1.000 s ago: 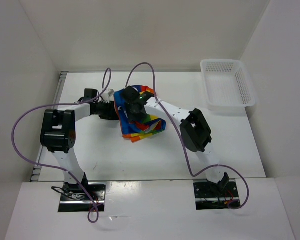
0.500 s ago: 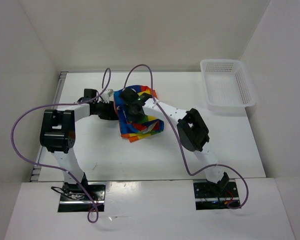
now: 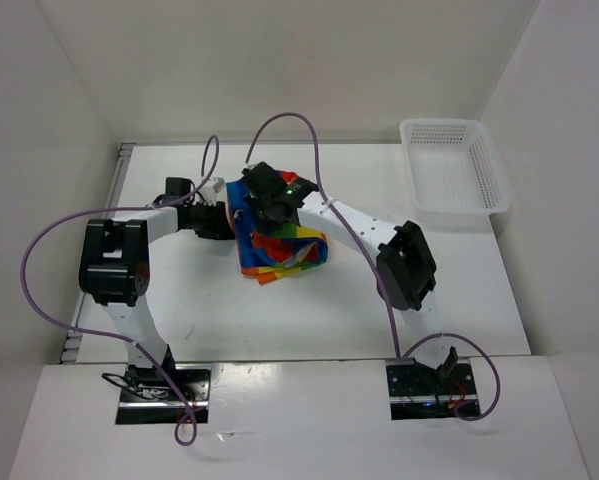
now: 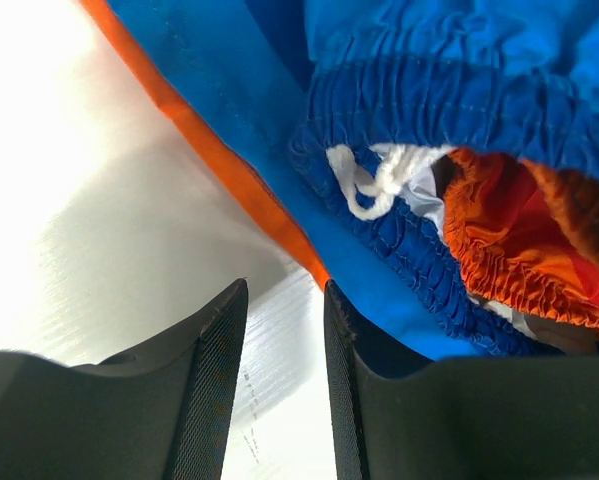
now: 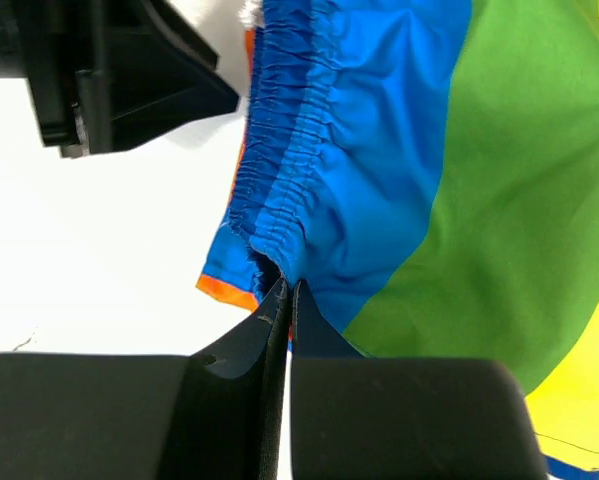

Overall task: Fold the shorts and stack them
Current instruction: Fold the shorts

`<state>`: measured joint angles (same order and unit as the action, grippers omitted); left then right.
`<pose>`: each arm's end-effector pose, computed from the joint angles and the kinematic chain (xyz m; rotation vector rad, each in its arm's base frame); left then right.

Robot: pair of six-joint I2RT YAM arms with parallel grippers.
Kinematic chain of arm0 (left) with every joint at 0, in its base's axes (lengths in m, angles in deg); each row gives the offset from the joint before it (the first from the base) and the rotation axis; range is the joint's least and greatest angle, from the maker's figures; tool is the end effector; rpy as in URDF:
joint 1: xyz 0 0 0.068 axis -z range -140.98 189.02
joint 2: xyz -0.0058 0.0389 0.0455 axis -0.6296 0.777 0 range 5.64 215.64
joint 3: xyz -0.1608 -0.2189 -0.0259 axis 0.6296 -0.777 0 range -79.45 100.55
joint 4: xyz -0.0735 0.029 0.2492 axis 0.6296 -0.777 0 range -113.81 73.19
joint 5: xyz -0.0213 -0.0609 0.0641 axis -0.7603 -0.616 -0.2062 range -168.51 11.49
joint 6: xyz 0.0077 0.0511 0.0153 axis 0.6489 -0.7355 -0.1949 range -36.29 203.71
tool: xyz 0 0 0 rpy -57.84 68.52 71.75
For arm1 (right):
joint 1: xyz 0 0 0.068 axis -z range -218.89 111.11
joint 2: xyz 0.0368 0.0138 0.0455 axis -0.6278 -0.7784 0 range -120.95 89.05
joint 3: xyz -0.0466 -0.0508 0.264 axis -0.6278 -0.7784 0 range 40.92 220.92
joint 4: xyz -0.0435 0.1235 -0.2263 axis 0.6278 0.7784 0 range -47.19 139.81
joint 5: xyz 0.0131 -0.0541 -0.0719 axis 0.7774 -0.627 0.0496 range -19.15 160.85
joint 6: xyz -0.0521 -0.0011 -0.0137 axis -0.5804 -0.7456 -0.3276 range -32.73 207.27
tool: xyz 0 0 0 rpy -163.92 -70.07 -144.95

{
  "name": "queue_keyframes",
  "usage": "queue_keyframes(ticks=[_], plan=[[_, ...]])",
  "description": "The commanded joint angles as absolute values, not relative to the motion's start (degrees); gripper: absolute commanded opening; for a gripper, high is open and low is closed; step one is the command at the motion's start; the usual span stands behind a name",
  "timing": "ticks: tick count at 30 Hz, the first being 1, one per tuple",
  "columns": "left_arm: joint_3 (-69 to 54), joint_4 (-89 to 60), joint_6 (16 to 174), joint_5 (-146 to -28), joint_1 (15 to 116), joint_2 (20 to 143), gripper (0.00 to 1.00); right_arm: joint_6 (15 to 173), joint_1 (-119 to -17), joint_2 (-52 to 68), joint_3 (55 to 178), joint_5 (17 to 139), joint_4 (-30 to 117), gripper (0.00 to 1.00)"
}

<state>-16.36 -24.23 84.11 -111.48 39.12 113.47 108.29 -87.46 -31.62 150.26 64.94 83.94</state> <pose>0.3808 -0.0201 0.1530 0.2368 2.3967 -0.7127 0.3159 0.3525 0.2646 -0.5573 2.4583 0.3820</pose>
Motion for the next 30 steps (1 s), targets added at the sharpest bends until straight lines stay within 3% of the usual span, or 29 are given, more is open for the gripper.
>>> queue_keyframes(ticks=[1, 6, 11, 12, 13, 14, 16, 18, 19, 22, 24, 26, 27, 28, 29, 30], plan=[[-16.6, -22.6, 83.7, -113.6, 38.8, 113.0, 0.44, 105.1, -89.6, -29.3, 151.8, 67.2, 83.2, 0.00], [-17.1, -22.6, 83.7, -114.1, 38.8, 112.4, 0.44, 103.7, -91.2, -32.2, 150.8, 72.7, 82.7, 0.00], [-17.1, -23.1, 83.7, -114.1, 38.2, 111.4, 0.44, 105.7, -91.9, -36.2, 152.2, 68.5, 82.2, 0.01], [-17.1, -23.7, 83.7, -114.1, 38.2, 111.4, 0.44, 106.6, -91.9, -35.7, 152.2, 68.5, 81.7, 0.22], [-17.1, -23.8, 83.7, -114.1, 37.7, 110.8, 0.44, 107.7, -91.4, -34.8, 151.4, 68.5, 80.9, 0.33], [-17.1, -24.4, 83.7, -114.1, 37.2, 110.8, 0.45, 107.8, -91.4, -32.7, 150.6, 68.5, 80.1, 0.37], [-17.1, -25.1, 83.7, -114.1, 36.4, 109.5, 0.47, 107.8, -90.7, -30.5, 149.6, 67.3, 79.3, 0.58], [-17.1, -26.2, 83.7, -114.1, 35.0, 108.2, 0.48, 107.8, -90.2, -27.5, 149.6, 66.7, 79.3, 0.65], [-17.1, -27.3, 83.7, -114.1, 35.0, 107.6, 0.48, 107.8, -90.2, -26.4, 149.6, 66.7, 79.3, 0.77], [-14.6, -31.5, 83.7, -113.6, 32.8, 104.9, 0.54, 108.8, -89.5, -21.6, 148.8, 65.1, 79.8, 0.87], [-13.0, -33.3, 83.7, -113.0, 32.2, 102.3, 0.60, 110.2, -88.1, -18.5, 148.1, 64.6, 79.8, 0.87], [-10.5, -35.8, 83.7, -113.0, 32.2, 100.1, 0.59, 112.4, -85.8, -16.3, 145.2, 63.6, 79.8, 0.55], [-9.8, -36.3, 83.7, -114.1, 32.2, 99.6, 0.51, 113.3, -84.8, -14.1, 143.9, 63.6, 79.8, 0.42], [-9.3, -37.1, 83.7, -116.0, 32.7, 98.9, 0.43, 114.0, -83.5, -13.1, 140.8, 65.4, 78.7, 0.19], [-8.8, -37.7, 83.7, -116.8, 33.5, 98.9, 0.30, 114.9, -80.7, -11.6, 137.6, 67.4, 78.1, 0.14], [-8.8, -37.7, 83.7, -117.5, 34.5, 98.9, 0.26, 114.9, -79.5, -11.6, 136.2, 69.4, 78.1, 0.10]])
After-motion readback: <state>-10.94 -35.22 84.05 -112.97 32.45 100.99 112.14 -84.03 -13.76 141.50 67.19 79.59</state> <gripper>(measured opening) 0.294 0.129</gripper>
